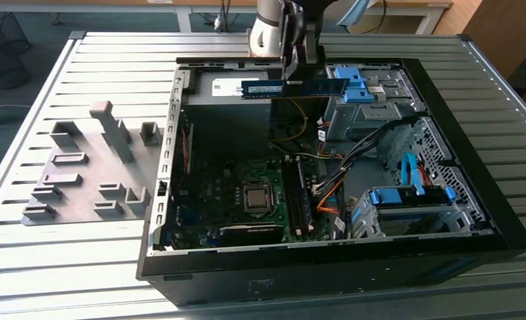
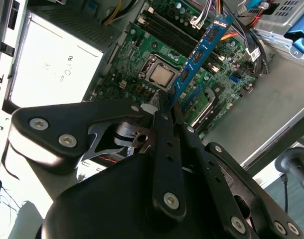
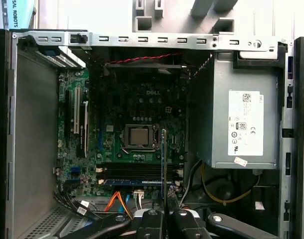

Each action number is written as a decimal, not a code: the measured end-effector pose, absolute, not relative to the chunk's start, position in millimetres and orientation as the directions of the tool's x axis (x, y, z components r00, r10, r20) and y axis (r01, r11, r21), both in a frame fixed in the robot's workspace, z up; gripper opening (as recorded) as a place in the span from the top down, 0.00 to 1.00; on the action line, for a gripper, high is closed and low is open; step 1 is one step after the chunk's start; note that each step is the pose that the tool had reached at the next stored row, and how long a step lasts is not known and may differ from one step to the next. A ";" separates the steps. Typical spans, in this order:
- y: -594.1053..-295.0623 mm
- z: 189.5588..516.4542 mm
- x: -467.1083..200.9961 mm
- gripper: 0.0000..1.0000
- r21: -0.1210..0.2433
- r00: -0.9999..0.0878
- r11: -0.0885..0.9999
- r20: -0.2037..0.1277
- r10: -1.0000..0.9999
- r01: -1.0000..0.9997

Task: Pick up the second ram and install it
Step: 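Pick up the second ram and move it above second insertion slot, then insert the second ram into the second slot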

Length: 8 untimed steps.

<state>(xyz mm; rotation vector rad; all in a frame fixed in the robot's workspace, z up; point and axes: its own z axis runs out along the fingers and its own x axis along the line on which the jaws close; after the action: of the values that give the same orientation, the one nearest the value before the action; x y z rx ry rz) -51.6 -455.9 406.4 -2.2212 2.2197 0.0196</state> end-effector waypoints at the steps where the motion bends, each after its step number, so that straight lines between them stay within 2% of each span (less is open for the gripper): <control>1: -455.9 406.4 -51.3 0.86 0.008 0.001 -0.001 -0.010 -1.000 -1.000; 8: -455.9 406.4 -49.8 0.86 0.008 0.000 0.000 -0.010 -1.000 -1.000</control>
<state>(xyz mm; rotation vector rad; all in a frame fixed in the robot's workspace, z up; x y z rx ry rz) -49.8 -455.9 406.4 -2.2204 2.2205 0.0197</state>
